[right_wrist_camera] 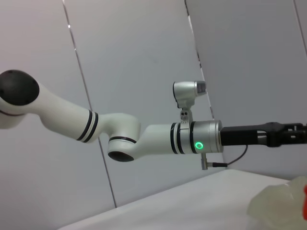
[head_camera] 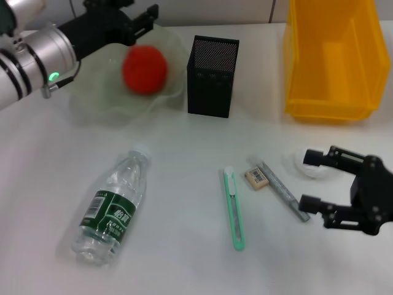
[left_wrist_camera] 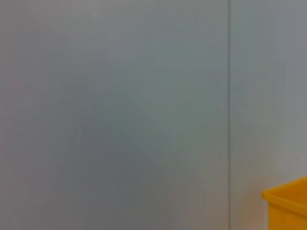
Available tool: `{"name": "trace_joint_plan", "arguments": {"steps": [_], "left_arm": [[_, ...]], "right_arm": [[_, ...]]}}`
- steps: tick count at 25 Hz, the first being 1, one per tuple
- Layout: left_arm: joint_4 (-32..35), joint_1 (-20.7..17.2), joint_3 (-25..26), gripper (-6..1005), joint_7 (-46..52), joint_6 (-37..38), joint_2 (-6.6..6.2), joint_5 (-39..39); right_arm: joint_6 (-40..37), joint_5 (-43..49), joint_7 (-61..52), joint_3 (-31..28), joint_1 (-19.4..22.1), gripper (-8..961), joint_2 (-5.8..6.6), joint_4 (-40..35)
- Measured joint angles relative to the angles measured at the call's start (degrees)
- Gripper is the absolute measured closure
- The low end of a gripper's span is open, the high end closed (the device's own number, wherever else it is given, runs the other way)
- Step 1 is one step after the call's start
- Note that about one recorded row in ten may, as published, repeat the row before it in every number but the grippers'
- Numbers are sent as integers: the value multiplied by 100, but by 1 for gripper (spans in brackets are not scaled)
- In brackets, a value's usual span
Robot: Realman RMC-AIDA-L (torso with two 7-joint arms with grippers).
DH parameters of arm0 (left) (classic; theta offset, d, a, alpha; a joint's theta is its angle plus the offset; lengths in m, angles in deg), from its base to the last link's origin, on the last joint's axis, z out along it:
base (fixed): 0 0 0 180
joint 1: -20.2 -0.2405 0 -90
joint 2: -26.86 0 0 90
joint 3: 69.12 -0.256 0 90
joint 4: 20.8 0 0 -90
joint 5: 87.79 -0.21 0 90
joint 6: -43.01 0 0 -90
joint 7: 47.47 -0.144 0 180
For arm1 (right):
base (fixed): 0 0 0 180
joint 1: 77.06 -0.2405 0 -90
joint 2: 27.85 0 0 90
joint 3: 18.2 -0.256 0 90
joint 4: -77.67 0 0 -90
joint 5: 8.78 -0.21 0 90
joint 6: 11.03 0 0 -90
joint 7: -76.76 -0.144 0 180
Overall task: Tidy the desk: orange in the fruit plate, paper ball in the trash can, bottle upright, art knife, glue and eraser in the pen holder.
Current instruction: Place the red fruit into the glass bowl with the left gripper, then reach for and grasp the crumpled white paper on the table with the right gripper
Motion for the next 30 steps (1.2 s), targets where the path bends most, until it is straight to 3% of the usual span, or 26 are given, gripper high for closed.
{"name": "trace_joint_plan", "arguments": {"steps": [3, 5, 8, 12, 15, 21, 30], "left_arm": [[93, -184, -48, 543, 57, 163, -41, 184], [281, -383, -130, 458, 225, 489, -54, 143], [879, -971, -712, 342, 585, 1463, -66, 78], [1644, -1944, -1766, 216, 706, 2522, -71, 85], [1858, -2395, -2119, 183, 613, 2894, -38, 136], [1525, -2581, -2116, 177, 426, 2990, -37, 166], [1255, -2530, -2116, 177, 252, 2877, -53, 166]], "right_arm": [[-135, -28, -735, 25, -3, 122, -17, -754], [-147, -40, -1694, 83, -35, 122, -25, -1636], [-41, 166, -3451, 307, -133, 122, -23, -3197], [116, 1380, -5653, 996, -534, 123, -3, -5326], [145, 2781, -7092, 1839, -1033, 123, 6, -6182], [724, 4295, -8318, 3248, -1597, 123, -8, -5718], [1960, 4591, -8561, 3946, -1915, 141, -15, -4008]]}}
